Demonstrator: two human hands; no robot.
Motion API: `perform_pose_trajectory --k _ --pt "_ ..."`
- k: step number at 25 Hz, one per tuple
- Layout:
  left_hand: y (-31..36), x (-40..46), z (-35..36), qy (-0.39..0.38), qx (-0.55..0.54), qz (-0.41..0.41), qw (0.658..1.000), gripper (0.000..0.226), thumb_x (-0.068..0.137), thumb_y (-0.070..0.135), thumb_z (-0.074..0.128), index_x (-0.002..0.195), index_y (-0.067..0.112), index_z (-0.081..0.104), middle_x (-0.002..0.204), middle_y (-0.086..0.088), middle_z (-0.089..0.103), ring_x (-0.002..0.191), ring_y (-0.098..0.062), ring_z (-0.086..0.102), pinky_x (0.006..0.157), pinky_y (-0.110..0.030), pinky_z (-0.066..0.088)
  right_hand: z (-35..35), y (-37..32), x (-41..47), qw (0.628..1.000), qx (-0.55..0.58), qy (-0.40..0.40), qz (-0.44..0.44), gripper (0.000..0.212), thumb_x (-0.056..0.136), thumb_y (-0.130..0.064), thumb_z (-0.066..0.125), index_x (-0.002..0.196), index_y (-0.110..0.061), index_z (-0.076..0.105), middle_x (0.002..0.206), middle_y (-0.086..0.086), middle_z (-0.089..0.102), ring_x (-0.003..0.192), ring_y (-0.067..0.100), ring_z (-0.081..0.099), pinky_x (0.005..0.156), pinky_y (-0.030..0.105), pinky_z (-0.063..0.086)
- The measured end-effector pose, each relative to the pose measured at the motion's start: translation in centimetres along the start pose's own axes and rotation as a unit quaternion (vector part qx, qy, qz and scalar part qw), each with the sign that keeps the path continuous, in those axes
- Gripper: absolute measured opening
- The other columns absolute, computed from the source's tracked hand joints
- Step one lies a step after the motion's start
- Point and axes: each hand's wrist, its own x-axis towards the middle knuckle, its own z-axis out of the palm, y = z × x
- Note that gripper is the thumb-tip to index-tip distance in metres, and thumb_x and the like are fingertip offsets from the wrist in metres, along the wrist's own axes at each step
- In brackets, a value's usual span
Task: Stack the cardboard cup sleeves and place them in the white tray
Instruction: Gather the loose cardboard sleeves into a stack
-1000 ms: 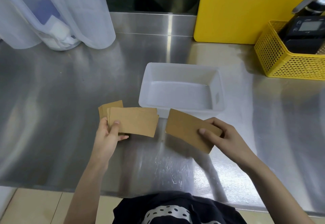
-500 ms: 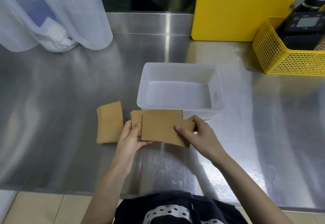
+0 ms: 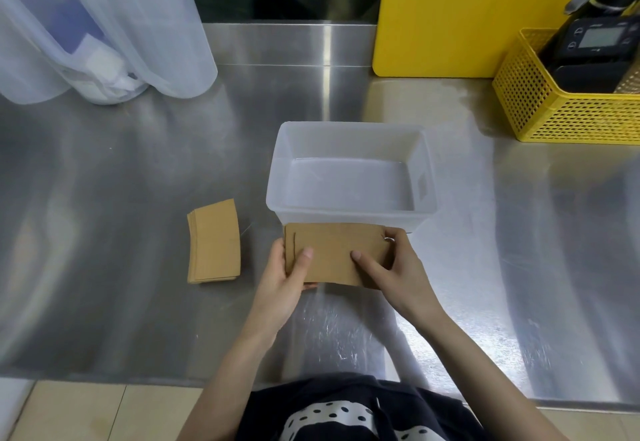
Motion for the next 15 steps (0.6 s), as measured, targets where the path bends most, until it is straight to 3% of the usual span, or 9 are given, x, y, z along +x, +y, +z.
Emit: perform_pose_trajectory --k 2,4,6,10,13,15 --pt "-0.6 0.3 0.0 -0.02 0.043 0.03 0.998 0.02 0.088 0.015 0.05 0.104 0.026 0.049 0.102 0.014 0.06 0.097 0.005 0.057 0.083 -0.011 0.049 -0.4 0.4 0.0 1.0 -0.006 0.013 -0.025 0.03 0.081 -0.021 0.065 0.101 -0.02 0.043 0.086 -0.016 0.055 0.072 -0.012 0.055 0.061 0.003 0.043" --pt "-1.1 0.6 0.0 -0.022 0.084 0.04 0.995 0.022 0.086 0.013 0.054 0.102 0.026 0.049 0.101 0.013 0.061 0.097 0.003 0.057 0.078 -0.002 0.045 -0.8 1.0 -0.1 0.998 -0.036 0.029 -0.053 0.027 0.08 -0.021 0.066 0.094 -0.02 0.043 0.079 -0.012 0.056 0.066 -0.01 0.054 0.058 0.006 0.042" --pt "-1.7 0.8 -0.1 -0.014 0.137 0.046 0.989 0.016 0.084 0.014 0.057 0.093 0.027 0.051 0.096 0.011 0.063 0.092 -0.004 0.061 0.074 -0.004 0.047 -1.0 1.7 -0.1 0.994 -0.073 0.032 -0.077 0.025 0.08 -0.02 0.066 0.09 -0.02 0.043 0.076 -0.013 0.056 0.068 -0.009 0.054 0.06 0.005 0.041" --pt "-3.0 1.3 -0.6 -0.007 0.26 0.038 0.965 0.013 0.083 0.017 0.059 0.095 0.016 0.055 0.094 0.003 0.066 0.09 -0.021 0.064 0.079 -0.028 0.047 -0.8 3.5 -0.1 0.984 -0.154 0.015 -0.086 0.024 0.082 -0.021 0.064 0.09 -0.02 0.041 0.077 -0.011 0.053 0.07 -0.006 0.052 0.062 0.001 0.036" --pt "-3.6 1.5 -0.7 -0.02 0.322 0.037 0.946 0.028 0.083 0.016 0.059 0.109 0.013 0.052 0.107 -0.003 0.062 0.097 -0.019 0.056 0.083 -0.025 0.041 -0.6 4.7 -0.1 0.986 -0.153 0.008 -0.062 0.032 0.082 -0.019 0.063 0.11 -0.018 0.046 0.096 -0.004 0.055 0.075 0.009 0.054 0.066 -0.001 0.036" --pt "-3.7 1.5 -0.7 -0.023 0.322 0.038 0.946 0.037 0.082 0.016 0.059 0.117 0.015 0.046 0.109 0.002 0.057 0.098 -0.016 0.051 0.085 -0.022 0.037 -0.6 4.9 -0.2 0.985 -0.158 0.004 -0.062 0.042 0.084 -0.015 0.06 0.122 -0.018 0.042 0.098 -0.003 0.055 0.078 0.016 0.056 0.069 0.007 0.039"
